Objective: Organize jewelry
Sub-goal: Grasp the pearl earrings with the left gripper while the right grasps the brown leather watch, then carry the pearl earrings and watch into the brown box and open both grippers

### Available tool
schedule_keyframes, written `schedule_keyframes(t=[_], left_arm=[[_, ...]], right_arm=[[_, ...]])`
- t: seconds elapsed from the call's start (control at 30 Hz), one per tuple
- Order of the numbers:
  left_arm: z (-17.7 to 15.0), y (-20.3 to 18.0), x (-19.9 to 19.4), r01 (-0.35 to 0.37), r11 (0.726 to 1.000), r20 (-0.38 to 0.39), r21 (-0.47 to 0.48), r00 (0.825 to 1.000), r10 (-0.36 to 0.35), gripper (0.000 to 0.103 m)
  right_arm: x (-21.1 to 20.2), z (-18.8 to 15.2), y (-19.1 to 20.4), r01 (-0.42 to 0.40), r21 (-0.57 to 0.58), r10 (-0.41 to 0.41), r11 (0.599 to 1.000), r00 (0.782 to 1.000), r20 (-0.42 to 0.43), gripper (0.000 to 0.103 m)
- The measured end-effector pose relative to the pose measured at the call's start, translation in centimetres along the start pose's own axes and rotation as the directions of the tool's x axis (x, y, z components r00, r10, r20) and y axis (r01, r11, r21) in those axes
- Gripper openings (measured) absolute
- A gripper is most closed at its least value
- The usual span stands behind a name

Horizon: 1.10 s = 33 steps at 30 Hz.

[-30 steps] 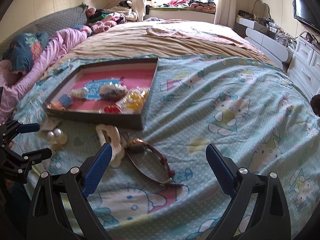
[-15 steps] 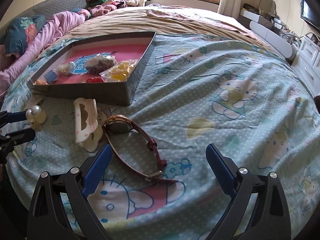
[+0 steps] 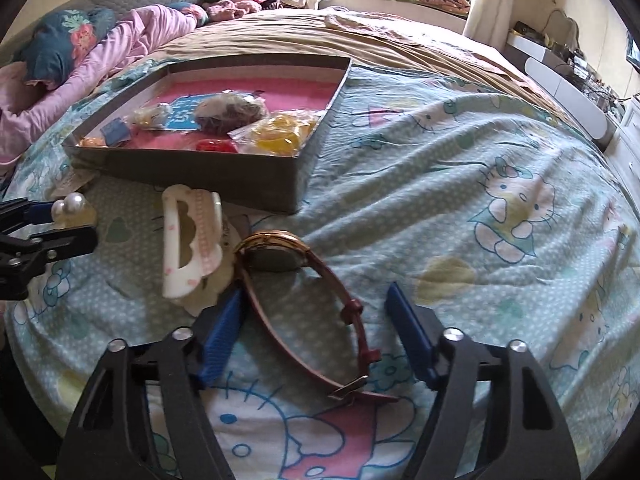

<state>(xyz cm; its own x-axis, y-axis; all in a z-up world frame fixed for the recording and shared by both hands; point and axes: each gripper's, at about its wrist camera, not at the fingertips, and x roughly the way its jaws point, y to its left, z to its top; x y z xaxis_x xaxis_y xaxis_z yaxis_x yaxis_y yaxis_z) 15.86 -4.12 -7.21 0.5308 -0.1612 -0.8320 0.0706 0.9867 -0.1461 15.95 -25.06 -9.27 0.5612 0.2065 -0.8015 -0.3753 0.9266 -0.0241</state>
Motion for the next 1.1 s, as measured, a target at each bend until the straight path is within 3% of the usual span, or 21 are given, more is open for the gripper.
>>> schedule_keyframes(t=[0.1, 0.27, 0.53, 0.77, 1.1], left_arm=[[0.0, -0.7, 0.4, -0.038, 0.999, 0.01, 0.024, 0.999, 0.038, 0.066], [-0.1, -1.2, 0.5, -0.091, 0.993, 0.032, 0.081, 0.996, 0.089, 0.035], [-0.3, -1.5, -1.0, -0.012, 0.995, 0.033, 0.1, 0.999, 0.008, 0.035], [0.2, -1.4, -3.7, 0.035, 0.995, 0.078, 0.092, 0.996, -0.042, 0.035], [1.4, 0.1, -6.0, 0.023, 0.998, 0.144, 0.054, 0.989, -0.031, 0.035]], right_arm=[[-0.4, -0.2, 0.3, -0.02, -0.002, 0.02, 1.0, 1.0, 0.009, 0.051], [-1.2, -0.5, 0.0, -0.039, 0.03, 0.039, 0.999, 0.999, 0.015, 0.042], [-3.6, -0.4, -1.2, -0.028, 0.086, 0.024, 0.996, 0.999, 0.044, 0.04], [-6.1, 0.5, -0.7, -0.039, 0.073, 0.032, 0.997, 0.995, 0.095, 0.04], [-7.4, 2.7, 1.8, -0.083, 0.031, 0.078, 0.996, 0.987, 0.142, 0.04]])
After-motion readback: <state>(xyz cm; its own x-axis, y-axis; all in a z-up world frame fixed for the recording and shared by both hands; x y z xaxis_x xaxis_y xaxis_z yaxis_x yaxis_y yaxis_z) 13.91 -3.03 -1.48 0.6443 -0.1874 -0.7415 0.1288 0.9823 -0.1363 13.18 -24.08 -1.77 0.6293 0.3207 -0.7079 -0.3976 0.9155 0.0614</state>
